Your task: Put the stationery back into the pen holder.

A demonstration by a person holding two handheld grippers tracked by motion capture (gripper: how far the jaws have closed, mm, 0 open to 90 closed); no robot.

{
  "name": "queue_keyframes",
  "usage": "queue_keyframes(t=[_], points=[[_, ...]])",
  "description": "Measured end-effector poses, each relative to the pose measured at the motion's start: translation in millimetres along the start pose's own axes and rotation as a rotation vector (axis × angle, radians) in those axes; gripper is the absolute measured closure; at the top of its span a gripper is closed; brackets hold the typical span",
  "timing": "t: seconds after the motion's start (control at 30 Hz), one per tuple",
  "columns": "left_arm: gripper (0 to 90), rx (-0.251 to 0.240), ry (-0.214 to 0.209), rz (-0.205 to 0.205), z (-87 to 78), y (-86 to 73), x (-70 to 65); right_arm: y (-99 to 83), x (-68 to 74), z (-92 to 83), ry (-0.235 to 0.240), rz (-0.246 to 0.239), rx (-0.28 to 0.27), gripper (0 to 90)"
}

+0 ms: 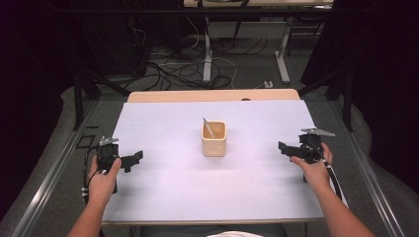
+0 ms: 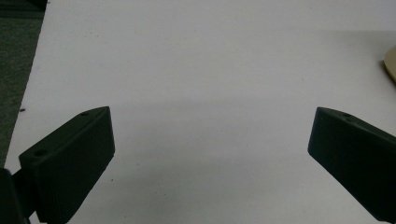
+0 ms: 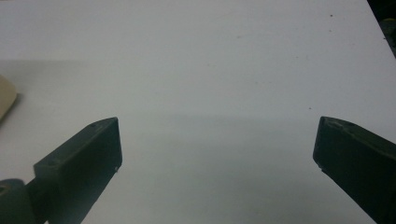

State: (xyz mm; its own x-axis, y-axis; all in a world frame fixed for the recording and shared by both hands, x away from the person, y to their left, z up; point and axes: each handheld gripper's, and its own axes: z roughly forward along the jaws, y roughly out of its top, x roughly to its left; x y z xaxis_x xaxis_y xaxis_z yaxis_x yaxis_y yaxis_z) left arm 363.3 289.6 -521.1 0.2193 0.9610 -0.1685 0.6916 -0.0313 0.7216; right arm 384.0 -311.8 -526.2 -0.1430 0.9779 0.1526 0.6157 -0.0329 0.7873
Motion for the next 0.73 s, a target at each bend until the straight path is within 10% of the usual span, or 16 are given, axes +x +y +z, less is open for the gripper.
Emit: queue_keyframes(t=[0.73], points=[[0.5,0.004,0.001,0.003,-0.1,-0.3,0.6,-7.5,-19.7,5.1,-0.063,0.046,0.021,1.3]])
